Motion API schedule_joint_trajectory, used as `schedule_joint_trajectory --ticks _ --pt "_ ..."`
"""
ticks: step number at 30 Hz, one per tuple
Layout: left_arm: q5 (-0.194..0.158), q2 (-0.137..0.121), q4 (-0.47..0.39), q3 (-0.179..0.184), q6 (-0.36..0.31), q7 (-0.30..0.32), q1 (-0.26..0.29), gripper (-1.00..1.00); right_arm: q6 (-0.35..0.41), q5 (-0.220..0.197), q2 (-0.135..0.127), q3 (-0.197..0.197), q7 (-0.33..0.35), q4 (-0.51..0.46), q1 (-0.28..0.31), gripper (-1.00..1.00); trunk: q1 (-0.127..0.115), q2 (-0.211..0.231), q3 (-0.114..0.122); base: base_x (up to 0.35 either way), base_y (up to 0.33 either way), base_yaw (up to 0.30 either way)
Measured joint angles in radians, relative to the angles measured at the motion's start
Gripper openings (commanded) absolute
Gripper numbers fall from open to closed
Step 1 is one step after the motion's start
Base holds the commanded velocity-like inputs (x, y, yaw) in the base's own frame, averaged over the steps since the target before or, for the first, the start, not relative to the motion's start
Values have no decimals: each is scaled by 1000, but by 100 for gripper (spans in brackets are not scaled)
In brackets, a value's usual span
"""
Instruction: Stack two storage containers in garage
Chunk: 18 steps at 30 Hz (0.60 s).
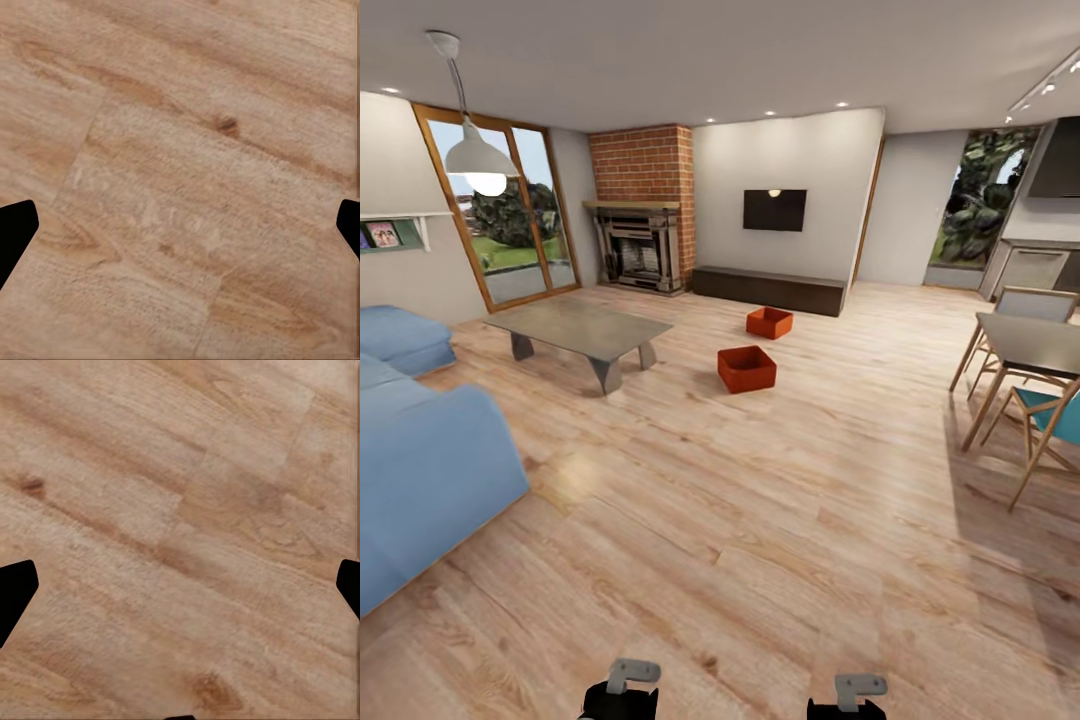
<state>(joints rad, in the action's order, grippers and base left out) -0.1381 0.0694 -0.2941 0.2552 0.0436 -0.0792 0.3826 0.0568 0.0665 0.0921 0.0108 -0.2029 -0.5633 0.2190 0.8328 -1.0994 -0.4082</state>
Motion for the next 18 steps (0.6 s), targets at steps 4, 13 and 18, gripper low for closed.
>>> schedule_joint_trajectory --ticks 4,13,18 --pt "1 0 0 0 0 0 0 100 -1 0 0 0 0 0 0 100 0 0 0 287 -205 4" --pt "2 0 0 0 0 0 0 100 -1 3 0 0 0 0 0 100 0 0 0 287 -205 0" --pt "3 0 0 0 0 -1 0 100 -1 4 0 0 0 0 0 100 0 0 0 287 -205 0"
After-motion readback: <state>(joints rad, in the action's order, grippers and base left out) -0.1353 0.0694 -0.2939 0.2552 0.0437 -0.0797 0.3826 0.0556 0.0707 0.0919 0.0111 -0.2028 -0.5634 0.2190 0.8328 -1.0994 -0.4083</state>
